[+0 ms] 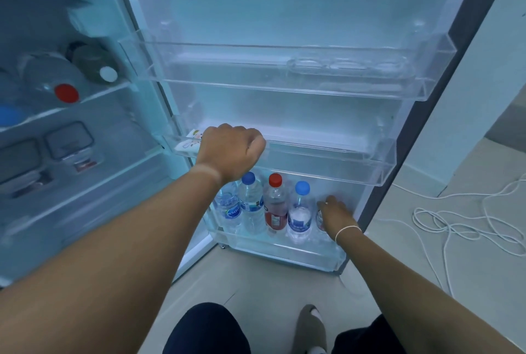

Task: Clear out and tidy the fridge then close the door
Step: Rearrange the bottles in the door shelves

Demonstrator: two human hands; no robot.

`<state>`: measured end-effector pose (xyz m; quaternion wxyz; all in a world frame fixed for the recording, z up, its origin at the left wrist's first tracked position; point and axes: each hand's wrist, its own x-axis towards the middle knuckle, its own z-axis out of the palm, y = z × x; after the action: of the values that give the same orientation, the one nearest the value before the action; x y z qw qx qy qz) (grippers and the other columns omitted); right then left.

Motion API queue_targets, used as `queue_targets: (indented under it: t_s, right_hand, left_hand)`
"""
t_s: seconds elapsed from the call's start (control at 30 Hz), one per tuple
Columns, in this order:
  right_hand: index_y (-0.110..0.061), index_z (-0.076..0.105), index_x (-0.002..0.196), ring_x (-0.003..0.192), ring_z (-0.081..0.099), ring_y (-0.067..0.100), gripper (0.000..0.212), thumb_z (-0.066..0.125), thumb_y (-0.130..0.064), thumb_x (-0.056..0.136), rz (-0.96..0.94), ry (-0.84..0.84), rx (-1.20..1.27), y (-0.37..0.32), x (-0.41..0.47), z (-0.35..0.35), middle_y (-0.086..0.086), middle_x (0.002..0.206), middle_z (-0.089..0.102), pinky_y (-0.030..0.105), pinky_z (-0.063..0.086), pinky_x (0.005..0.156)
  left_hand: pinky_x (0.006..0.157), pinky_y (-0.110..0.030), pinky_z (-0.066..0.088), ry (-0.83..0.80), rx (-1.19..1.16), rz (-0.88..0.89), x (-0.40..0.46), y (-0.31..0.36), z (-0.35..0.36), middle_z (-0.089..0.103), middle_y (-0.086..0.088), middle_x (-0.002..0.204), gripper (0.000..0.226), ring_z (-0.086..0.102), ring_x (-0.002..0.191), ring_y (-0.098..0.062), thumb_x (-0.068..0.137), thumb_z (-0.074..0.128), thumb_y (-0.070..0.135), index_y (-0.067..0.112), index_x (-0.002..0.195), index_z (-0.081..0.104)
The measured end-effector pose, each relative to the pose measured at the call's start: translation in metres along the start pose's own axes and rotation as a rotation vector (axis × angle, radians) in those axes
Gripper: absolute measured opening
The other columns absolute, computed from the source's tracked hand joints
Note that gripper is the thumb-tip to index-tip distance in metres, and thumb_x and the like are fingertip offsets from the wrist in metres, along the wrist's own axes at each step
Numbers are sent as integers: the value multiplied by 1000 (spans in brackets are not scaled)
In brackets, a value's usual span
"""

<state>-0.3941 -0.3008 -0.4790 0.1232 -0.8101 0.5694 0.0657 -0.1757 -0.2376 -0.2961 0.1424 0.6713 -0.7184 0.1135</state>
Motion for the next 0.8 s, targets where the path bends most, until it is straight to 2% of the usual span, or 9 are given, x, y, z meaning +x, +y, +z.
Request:
queue_targets:
  t_s: [0.13,0.33,0.67,0.8]
  right_hand:
    - [-12,40,138,127,41,36,45,46,-8,94,-20,33,63,0,-1,3,18,140,36,39,38,106]
    - [-15,39,139,123,47,34,50,53,-12,92,-74,33,133,9,1,-1,16,137,40,34,39,104]
    - [-17,35,142,125,44,33,56,53,-12,90,-152,65,239,17,-8,-6,14,140,37,35,38,105]
    - [-15,44,137,122,49,31,47,51,-19,91,-250,116,300,26,-27,-10,12,137,43,30,39,103]
  left_hand:
    - [59,-31,27,19,35,9,2,-1,3,61,-7,67,41,52,69,-32,80,18,34,16,70,55]
    - [64,-33,38,31,37,-16,2,-2,4,68,-7,76,58,57,74,-31,74,9,39,16,82,62]
    - [66,-33,41,-13,36,-49,3,-2,1,70,-4,83,59,57,79,-29,76,9,42,21,86,63]
    - [67,-33,41,-21,47,-59,2,-2,0,71,-5,85,57,58,80,-30,78,10,41,23,88,63]
